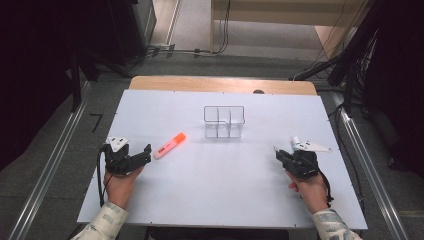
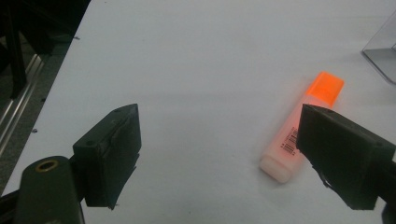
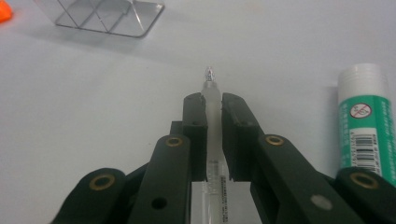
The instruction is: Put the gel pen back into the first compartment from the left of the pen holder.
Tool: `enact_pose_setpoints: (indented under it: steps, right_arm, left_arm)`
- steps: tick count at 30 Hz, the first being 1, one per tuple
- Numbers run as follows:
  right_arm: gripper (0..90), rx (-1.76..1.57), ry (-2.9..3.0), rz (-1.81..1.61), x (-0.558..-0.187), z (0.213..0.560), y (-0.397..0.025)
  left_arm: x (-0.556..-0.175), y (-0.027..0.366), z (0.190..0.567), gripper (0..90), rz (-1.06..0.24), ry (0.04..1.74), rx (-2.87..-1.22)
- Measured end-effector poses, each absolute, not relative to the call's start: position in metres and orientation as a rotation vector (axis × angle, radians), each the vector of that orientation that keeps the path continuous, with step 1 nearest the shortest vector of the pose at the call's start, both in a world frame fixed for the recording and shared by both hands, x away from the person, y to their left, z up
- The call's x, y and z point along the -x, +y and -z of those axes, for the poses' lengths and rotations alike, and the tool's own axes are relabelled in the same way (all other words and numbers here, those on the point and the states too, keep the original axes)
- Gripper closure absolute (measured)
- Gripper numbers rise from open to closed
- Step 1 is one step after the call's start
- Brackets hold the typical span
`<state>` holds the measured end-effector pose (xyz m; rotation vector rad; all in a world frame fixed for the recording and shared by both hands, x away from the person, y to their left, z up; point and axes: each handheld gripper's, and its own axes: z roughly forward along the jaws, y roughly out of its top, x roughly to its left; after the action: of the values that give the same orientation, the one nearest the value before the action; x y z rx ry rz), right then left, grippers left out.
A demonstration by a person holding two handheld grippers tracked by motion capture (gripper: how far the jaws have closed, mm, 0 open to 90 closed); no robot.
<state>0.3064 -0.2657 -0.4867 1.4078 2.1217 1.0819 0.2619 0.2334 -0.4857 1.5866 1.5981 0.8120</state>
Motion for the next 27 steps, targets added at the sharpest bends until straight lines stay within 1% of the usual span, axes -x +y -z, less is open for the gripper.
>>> enact_pose_setpoints:
  steps: [13,27]
  right_arm:
    - [78.9,-1.362,2.132,-1.176,-0.312,0.472,-0.246]
    - [78.9,-1.299,2.152,-1.256,-0.322,0.456,-0.216]
  left_arm:
    - [-0.262,0.233,0.486,14.6,-0.809,1.600,-1.588]
    - [-0.262,0.234,0.486,14.6,-0.806,1.603,-1.589]
